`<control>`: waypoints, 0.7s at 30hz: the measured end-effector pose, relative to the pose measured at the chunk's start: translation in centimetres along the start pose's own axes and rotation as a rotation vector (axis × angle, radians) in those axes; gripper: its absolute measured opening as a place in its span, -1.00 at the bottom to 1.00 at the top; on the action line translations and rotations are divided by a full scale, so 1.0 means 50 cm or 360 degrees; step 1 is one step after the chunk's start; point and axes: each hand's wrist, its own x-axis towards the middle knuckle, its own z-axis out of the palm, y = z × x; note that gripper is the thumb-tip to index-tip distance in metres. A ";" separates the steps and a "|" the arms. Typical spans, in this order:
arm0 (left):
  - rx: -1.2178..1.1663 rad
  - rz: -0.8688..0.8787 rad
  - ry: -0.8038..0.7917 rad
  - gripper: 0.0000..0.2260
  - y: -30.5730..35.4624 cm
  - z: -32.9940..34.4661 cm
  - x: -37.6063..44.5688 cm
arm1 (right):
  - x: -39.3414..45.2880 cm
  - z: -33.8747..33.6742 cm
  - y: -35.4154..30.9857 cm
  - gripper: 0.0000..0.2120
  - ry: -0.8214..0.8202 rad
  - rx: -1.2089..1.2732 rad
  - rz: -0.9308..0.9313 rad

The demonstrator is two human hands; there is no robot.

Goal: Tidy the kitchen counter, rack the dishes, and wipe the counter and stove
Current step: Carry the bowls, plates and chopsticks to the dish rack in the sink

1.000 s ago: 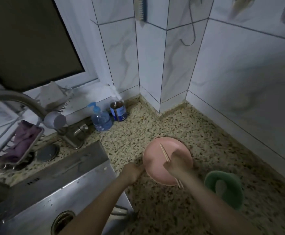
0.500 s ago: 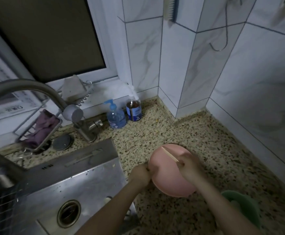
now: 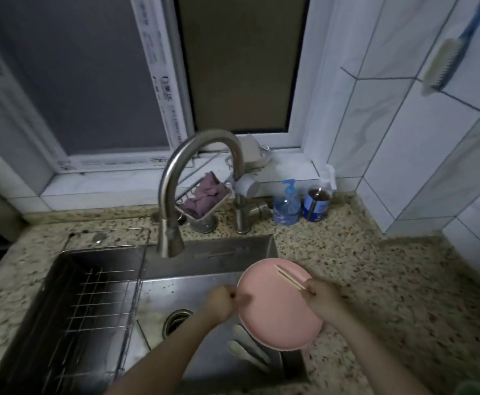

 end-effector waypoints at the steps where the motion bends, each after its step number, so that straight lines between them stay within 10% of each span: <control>1: -0.0023 -0.0036 0.0015 -0.61 -0.026 -0.020 -0.013 | -0.002 0.018 -0.028 -0.89 -0.0027 -0.0016 -0.0012; 21: 0.0254 -0.0516 0.0376 -0.70 -0.541 -0.500 -0.258 | -0.031 0.384 -0.576 -0.79 -0.0188 0.0520 -0.0223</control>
